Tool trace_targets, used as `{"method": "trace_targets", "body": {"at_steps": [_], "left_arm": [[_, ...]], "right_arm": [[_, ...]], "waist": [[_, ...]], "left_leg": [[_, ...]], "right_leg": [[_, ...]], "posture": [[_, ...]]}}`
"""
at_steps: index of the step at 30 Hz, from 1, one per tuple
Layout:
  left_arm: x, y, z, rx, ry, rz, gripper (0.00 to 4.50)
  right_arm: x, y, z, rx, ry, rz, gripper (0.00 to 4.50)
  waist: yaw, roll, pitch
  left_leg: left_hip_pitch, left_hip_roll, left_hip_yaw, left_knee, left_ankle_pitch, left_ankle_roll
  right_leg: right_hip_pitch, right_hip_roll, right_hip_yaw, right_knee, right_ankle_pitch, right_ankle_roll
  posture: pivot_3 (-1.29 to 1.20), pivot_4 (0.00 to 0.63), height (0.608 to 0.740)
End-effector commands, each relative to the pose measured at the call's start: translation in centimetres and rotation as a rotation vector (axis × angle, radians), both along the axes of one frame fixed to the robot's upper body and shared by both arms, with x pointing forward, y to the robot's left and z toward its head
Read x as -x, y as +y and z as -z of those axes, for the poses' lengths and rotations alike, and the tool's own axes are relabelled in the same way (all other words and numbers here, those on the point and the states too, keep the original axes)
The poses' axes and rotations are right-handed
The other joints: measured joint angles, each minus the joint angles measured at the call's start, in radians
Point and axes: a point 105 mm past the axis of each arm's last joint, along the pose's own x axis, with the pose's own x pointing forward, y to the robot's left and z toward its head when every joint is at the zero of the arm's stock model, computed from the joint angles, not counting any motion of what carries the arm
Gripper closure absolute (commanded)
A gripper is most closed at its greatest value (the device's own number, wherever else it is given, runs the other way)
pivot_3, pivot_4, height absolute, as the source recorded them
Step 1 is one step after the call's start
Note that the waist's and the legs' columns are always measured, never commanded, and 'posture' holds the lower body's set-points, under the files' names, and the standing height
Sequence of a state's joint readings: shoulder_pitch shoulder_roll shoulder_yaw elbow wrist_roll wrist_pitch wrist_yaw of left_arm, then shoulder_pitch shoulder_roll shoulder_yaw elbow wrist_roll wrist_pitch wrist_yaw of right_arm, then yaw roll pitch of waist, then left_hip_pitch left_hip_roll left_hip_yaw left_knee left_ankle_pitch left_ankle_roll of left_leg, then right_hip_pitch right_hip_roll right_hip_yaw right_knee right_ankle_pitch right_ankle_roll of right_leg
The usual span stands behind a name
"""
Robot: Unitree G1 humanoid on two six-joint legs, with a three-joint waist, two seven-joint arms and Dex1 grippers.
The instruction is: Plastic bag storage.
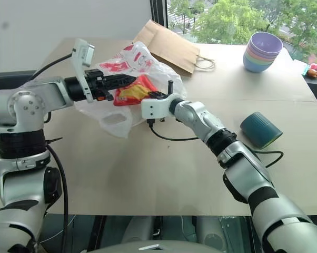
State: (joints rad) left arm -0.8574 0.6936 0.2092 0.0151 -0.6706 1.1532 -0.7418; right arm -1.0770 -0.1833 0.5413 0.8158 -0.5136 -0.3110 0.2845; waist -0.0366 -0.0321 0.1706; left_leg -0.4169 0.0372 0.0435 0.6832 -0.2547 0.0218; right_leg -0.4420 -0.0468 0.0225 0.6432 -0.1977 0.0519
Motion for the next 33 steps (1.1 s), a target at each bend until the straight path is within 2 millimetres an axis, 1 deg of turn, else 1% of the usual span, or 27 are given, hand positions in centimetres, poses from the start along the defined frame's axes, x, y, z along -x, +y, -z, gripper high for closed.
{"method": "trace_targets", "body": {"at_steps": [1, 4, 6, 10, 12, 13, 14, 15, 17, 19, 20, 21, 23, 24, 25, 26, 27, 29, 30, 32, 33], "left_arm": [[0.7, 0.5, -1.5, -0.005, -0.068, -0.012, 4.5], [0.4, 1.3, -1.3, -0.038, -0.086, -0.072, 4.5], [0.5, 1.5, -1.3, -0.032, -0.1, -0.09, 4.5], [0.7, 2.7, -0.8, -0.054, -0.118, -0.142, 4.5], [0.6, 3.2, -1.0, -0.061, -0.144, -0.169, 4.5], [0.6, 3.6, -1.3, -0.06, -0.157, -0.188, 4.5], [0.4, 4.2, -1.5, -0.059, -0.165, -0.213, 4.5], [0.3, 4.7, -1.6, -0.057, -0.171, -0.237, 4.25], [0.2, 5.3, -1.7, -0.055, -0.178, -0.262, 3.71], [0.2, 6.4, -1.3, -0.077, -0.178, -0.307, 2.89], [0.4, 6.7, -1.1, -0.082, -0.177, -0.312, 2.33], [0.5, 6.9, -0.9, -0.096, -0.176, -0.32, 1.89], [0.7, 6.9, -0.4, -0.122, -0.176, -0.322, 0.86], [0.7, 7.0, -0.3, -0.133, -0.18, -0.33, 0.65], [0.6, 7.2, -0.2, -0.141, -0.183, -0.34, 0.2], [0.6, 7.3, -0.2, -0.152, -0.19, -0.35, 0.0], [0.5, 7.4, -0.2, -0.166, -0.2, -0.358, 0.0], [0.2, 7.8, -0.1, -0.23, -0.235, -0.391, 0.0], [0.0, 8.0, -0.2, -0.26, -0.259, -0.4, 0.0], [-0.3, 7.9, -0.2, -0.338, -0.307, -0.404, 0.0], [-0.5, 7.7, -0.1, -0.388, -0.327, -0.396, 0.0]], "right_arm": [[0.4, 0.3, -3.3, -0.11, -0.009, -0.077, 4.49], [0.6, -0.2, -2.6, -0.066, 0.011, -0.097, 4.49], [0.1, -0.4, -2.2, -0.057, 0.022, -0.062, 4.49], [-0.5, 0.3, -1.6, -0.045, 0.051, -0.025, 4.49], [0.3, 1.8, -1.5, -0.011, 0.059, -0.096, 4.49], [0.6, 2.8, -1.6, 0.007, 0.05, -0.12, 4.49], [0.6, 3.7, -1.9, 0.0, 0.048, -0.114, 4.49], [0.3, 4.4, -2.2, -0.002, 0.026, -0.088, 4.5], [-0.1, 5.1, -2.7, -0.004, -0.001, -0.054, 4.5], [-0.8, 5.1, -3.7, -0.005, -0.04, 0.006, 4.5], [-1.1, 4.9, -3.7, 0.026, -0.062, 0.028, 4.5], [-1.1, 4.9, -3.4, 0.062, -0.07, 0.022, 4.5], [-0.8, 5.3, -2.6, 0.109, -0.043, -0.004, 4.5], [-0.5, 5.7, -2.3, 0.083, 0.021, -0.024, 4.5], [-0.3, 5.9, -2.5, 0.073, 0.026, -0.029, 3.79], [-0.3, 6.1, -2.7, 0.07, 0.015, -0.033, 3.41], [-0.3, 6.2, -3.0, 0.059, -0.002, -0.035, 2.9], [-0.4, 5.9, -3.2, 0.049, -0.03, -0.035, 2.41], [-0.4, 5.6, -3.0, 0.045, -0.024, -0.037, 1.85], [-0.4, 5.0, -2.7, 0.007, 0.018, -0.045, 1.06], [-0.4, 4.6, -2.8, -0.015, 0.029, -0.046, 0.57]], "waist": [[-0.003, 0.0, 0.0], [-0.006, 0.0, 0.0], [-0.006, 0.0, 0.0], [-0.011, 0.0, 0.0], [-0.01, 0.0, 0.0], [-0.008, 0.0, 0.0], [-0.01, 0.0, 0.0], [-0.012, 0.001, 0.0], [-0.019, 0.001, 0.0], [-0.022, 0.001, 0.0], [-0.022, 0.001, 0.0], [-0.021, 0.001, 0.0], [-0.017, 0.0, 0.0], [-0.017, 0.0, 0.0], [-0.018, 0.0, 0.0], [-0.02, 0.0, 0.0], [-0.022, 0.001, 0.0], [-0.024, 0.001, 0.0], [-0.024, 0.001, 0.0], [-0.023, 0.0, 0.0], [-0.021, 0.0, 0.0]], "left_leg": [[0.0, 0.0, 0.0, 0.0, 0.0, 0.0], [0.001, 0.0, 0.0, -0.002, 0.0, 0.0], [0.001, 0.0, 0.0, -0.002, 0.0, 0.0], [0.001, 0.0, 0.001, -0.002, 0.0, 0.0], [0.001, 0.0, 0.001, -0.002, 0.0, 0.0], [0.001, 0.0, 0.002, -0.002, 0.0, -0.001], [0.001, 0.0, 0.001, -0.002, 0.0, -0.001], [0.001, 0.0, 0.002, -0.002, 0.0, -0.001], [0.001, 0.001, 0.002, -0.003, 0.001, -0.001], [0.001, 0.001, 0.002, -0.004, 0.001, -0.002], [0.001, 0.001, 0.001, -0.005, 0.001, -0.002], [0.001, 0.0, 0.001, -0.005, 0.001, -0.002], [0.0, 0.0, 0.001, -0.006, 0.001, -0.002], [0.0, 0.0, 0.001, -0.006, 0.001, -0.002], [0.0, 0.0, 0.002, -0.006, 0.001, -0.002], [0.0, 0.0, 0.002, -0.006, 0.001, -0.002], [0.0, 0.0, 0.002, -0.007, 0.001, -0.002], [0.0, 0.0, 0.002, -0.009, 0.002, -0.003], [0.0, 0.0, 0.001, -0.01, 0.002, -0.004], [0.001, 0.0, 0.001, -0.011, 0.002, -0.004], [0.001, 0.0, 0.001, -0.011, 0.002, -0.004]], "right_leg": [[0.0, 0.0, 0.0, 0.0, 0.0, 0.0], [0.0, 0.0, 0.0, 0.0, 0.0, 0.0], [-0.001, 0.0, 0.0, 0.001, 0.0, 0.0], [-0.001, 0.0, 0.002, 0.003, 0.0, 0.0], [-0.002, 0.0, 0.002, 0.004, 0.0, -0.001], [-0.002, 0.0, 0.002, 0.004, 0.0, -0.001], [-0.002, 0.0, 0.001, 0.004, 0.0, -0.001], [-0.003, 0.0, 0.002, 0.004, 0.0, -0.001], [-0.005, 0.0, 0.003, 0.005, 0.001, -0.002], [-0.005, 0.0, 0.002, 0.005, 0.001, -0.002], [-0.006, 0.0, 0.002, 0.005, 0.001, -0.002], [-0.006, 0.0, 0.002, 0.005, 0.001, -0.002], [-0.005, -0.001, 0.001, 0.004, 0.001, -0.002], [-0.005, -0.001, 0.001, 0.003, 0.001, -0.002], [-0.005, -0.001, 0.001, 0.003, 0.001, -0.002], [-0.005, -0.001, 0.001, 0.003, 0.001, -0.002], [-0.006, -0.001, 0.001, 0.003, 0.001, -0.002], [-0.006, -0.001, 0.001, 0.003, 0.001, -0.002], [-0.006, -0.001, 0.001, 0.003, 0.001, -0.002], [-0.006, -0.001, 0.0, 0.002, 0.001, -0.002], [-0.006, -0.001, 0.0, 0.002, 0.001, -0.002]], "posture": [[0.0, 0.15, 0.74], [0.0, 0.15, 0.74], [0.0, 0.15, 0.74], [0.0, 0.15, 0.74], [0.0, 0.15, 0.74], [0.0, 0.15, 0.74], [0.0, 0.15, 0.74], [0.0, 0.15, 0.74], [0.0, 0.15, 0.74], [0.0, 0.15, 0.74], [0.0, 0.15, 0.74], [0.0, 0.15, 0.74], [0.0, 0.15, 0.74], [0.0, 0.15, 0.74], [0.0, 0.15, 0.74], [0.0, 0.15, 0.74], [0.0, 0.15, 0.74], [0.0, 0.15, 0.74], [0.0, 0.15, 0.74], [0.0, 0.15, 0.74], [0.0, 0.15, 0.74]]}}
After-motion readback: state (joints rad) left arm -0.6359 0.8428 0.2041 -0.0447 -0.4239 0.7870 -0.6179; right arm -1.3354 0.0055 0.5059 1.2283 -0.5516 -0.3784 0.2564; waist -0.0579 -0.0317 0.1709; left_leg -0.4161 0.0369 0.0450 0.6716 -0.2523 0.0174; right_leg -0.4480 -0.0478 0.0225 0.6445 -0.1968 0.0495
